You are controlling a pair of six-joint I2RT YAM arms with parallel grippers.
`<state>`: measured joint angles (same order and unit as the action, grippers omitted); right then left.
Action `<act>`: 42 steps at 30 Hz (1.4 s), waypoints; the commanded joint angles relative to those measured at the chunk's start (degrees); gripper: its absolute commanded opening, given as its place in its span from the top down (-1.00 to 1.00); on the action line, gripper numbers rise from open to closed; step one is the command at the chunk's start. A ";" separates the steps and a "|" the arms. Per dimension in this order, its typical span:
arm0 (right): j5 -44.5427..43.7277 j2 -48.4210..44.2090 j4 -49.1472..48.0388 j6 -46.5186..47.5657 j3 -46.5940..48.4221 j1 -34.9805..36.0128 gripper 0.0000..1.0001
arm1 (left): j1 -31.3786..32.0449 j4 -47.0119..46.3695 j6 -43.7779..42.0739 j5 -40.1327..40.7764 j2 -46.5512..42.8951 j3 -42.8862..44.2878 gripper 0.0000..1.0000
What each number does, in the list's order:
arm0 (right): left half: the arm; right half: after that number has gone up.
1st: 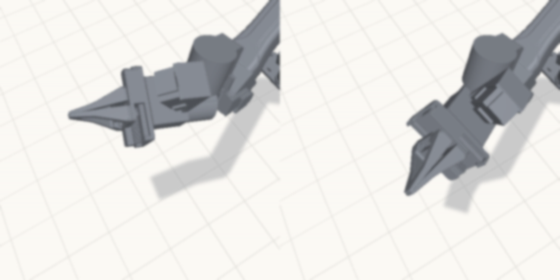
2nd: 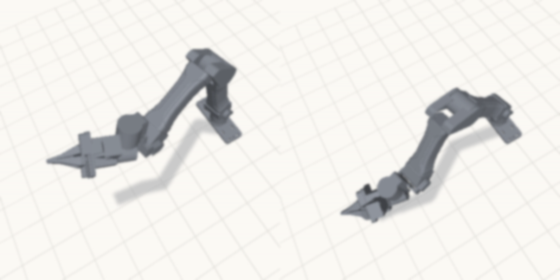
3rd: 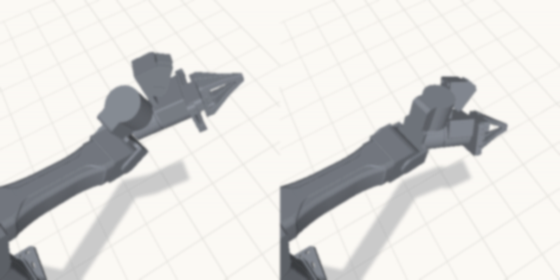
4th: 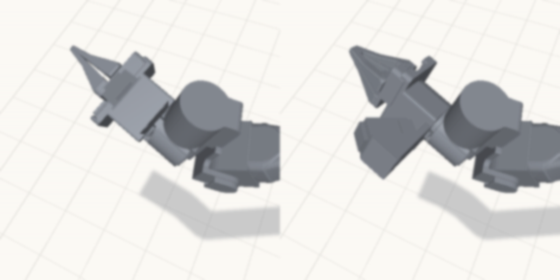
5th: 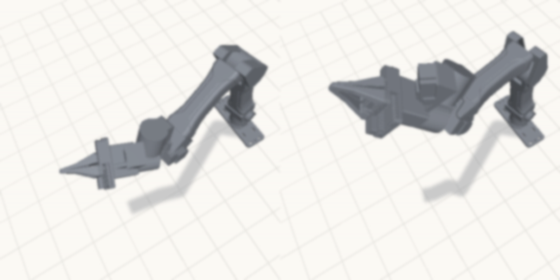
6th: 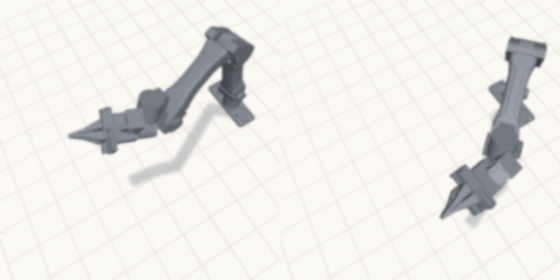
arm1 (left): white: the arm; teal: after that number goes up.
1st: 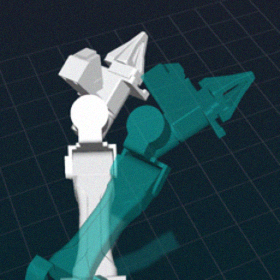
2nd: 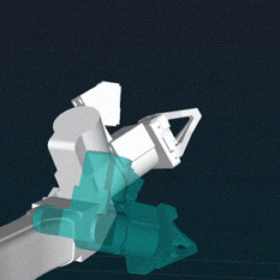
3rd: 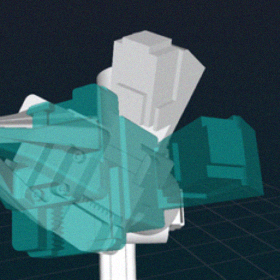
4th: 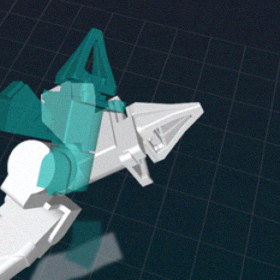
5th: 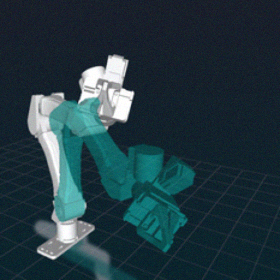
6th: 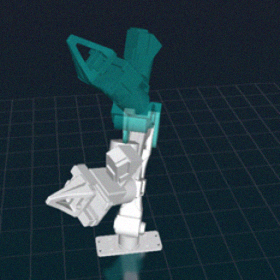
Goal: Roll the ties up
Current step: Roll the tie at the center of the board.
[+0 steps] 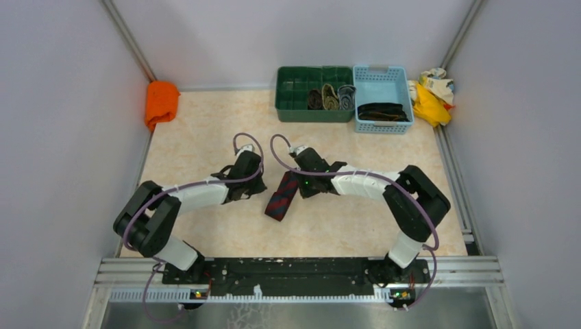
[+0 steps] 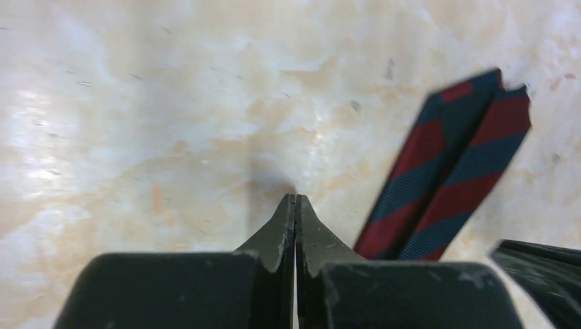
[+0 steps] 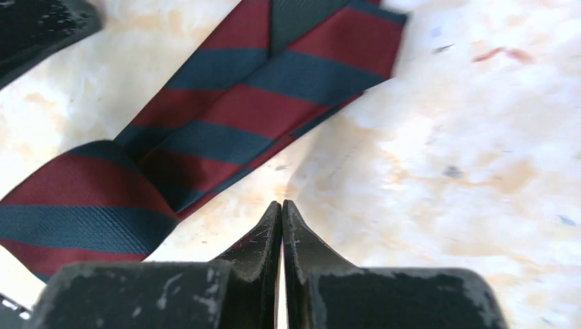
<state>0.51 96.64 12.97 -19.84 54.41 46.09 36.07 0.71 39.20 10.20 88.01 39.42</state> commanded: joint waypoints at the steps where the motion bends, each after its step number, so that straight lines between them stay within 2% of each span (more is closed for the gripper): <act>1: -10.32 -3.91 5.90 4.60 6.33 -1.52 1.00 | -1.78 5.97 -0.40 4.76 0.26 1.20 1.00; 6: -13.56 -3.34 9.52 3.98 9.97 -2.23 1.00 | -2.88 0.69 -2.66 2.22 7.34 5.76 1.00; 12: -14.02 -7.45 8.95 1.61 7.06 -2.44 1.00 | -3.08 -0.27 -5.59 -4.87 19.08 16.82 1.00; 16: -15.27 -11.21 9.33 1.20 5.30 -3.84 1.00 | -2.07 -0.12 -5.88 -9.75 23.70 20.41 1.00; 25: -15.32 -19.36 9.04 1.34 1.30 -6.76 1.00 | 2.48 1.65 -4.87 -17.44 23.46 20.64 1.00; 31: -14.27 -21.11 8.99 0.91 -0.41 -6.87 1.00 | 4.39 1.41 -3.79 -21.51 21.29 18.33 1.00; 36: -9.36 -24.21 8.02 0.96 -2.84 -6.72 1.00 | 4.29 2.57 -4.29 -17.04 20.22 18.81 1.00; 39: -6.25 -28.55 7.03 -0.78 -6.14 -5.36 1.00 | 3.83 3.86 -4.12 -11.14 17.73 20.68 1.00; 42: -5.71 -31.36 6.82 -3.49 -10.50 -0.76 1.00 | 2.49 4.80 -2.94 -2.87 12.76 21.21 1.00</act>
<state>-8.60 70.30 22.02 -19.79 47.62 40.88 40.10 0.36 35.79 -3.92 106.32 59.40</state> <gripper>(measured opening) 0.003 0.005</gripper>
